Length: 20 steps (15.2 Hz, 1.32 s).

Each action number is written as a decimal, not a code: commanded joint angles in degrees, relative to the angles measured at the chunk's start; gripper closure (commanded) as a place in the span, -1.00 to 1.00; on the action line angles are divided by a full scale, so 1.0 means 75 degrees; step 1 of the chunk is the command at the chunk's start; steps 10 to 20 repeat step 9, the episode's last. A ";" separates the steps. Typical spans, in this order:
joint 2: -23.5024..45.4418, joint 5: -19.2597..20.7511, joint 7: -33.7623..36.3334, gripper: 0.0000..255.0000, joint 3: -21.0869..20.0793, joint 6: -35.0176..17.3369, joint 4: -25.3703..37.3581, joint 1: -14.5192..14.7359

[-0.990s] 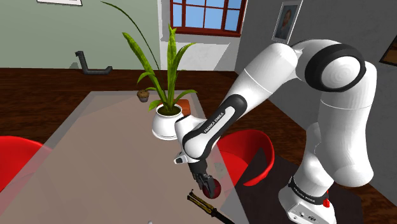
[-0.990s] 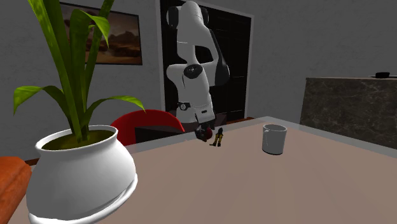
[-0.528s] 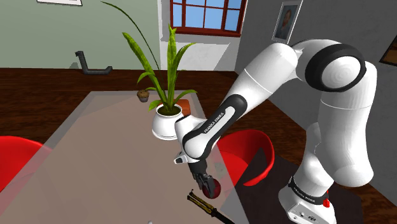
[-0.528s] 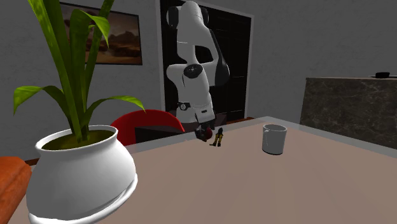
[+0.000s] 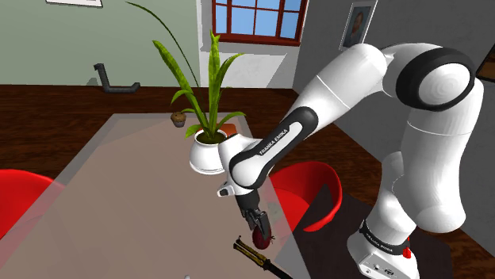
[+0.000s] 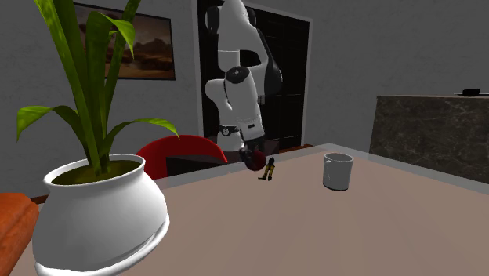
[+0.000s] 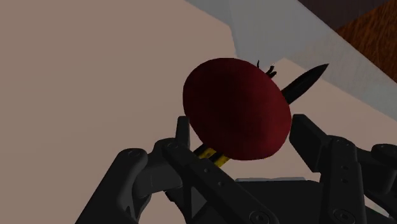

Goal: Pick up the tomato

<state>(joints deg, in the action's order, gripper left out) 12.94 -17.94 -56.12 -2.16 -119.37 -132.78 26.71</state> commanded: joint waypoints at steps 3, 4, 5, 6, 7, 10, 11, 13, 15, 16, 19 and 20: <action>-0.0342 0.0064 0.0104 1.00 0.0020 0.0386 0.0052 -0.0013; -0.0425 0.0077 0.0130 1.00 0.0023 0.0479 0.0064 -0.0015; -0.0507 0.0090 0.0156 1.00 0.0026 0.0572 0.0078 -0.0018; -0.0588 0.0102 0.0181 1.00 0.0029 0.0666 0.0093 -0.0020; -0.0667 0.0114 0.0207 1.00 0.0032 0.0759 0.0111 -0.0022; -0.0679 0.0116 0.0211 1.00 0.0032 0.0773 0.0113 -0.0023; -0.0679 0.0116 0.0211 1.00 0.0032 0.0773 0.0113 -0.0023; -0.0679 0.0116 0.0211 1.00 0.0032 0.0773 0.0113 -0.0023; -0.0679 0.0116 0.0211 1.00 0.0032 0.0773 0.0113 -0.0023; -0.0679 0.0116 0.0211 1.00 0.0032 0.0773 0.0113 -0.0023; -0.0679 0.0116 0.0211 1.00 0.0032 0.0773 0.0113 -0.0023; -0.0679 0.0116 0.0211 1.00 0.0032 0.0773 0.0113 -0.0023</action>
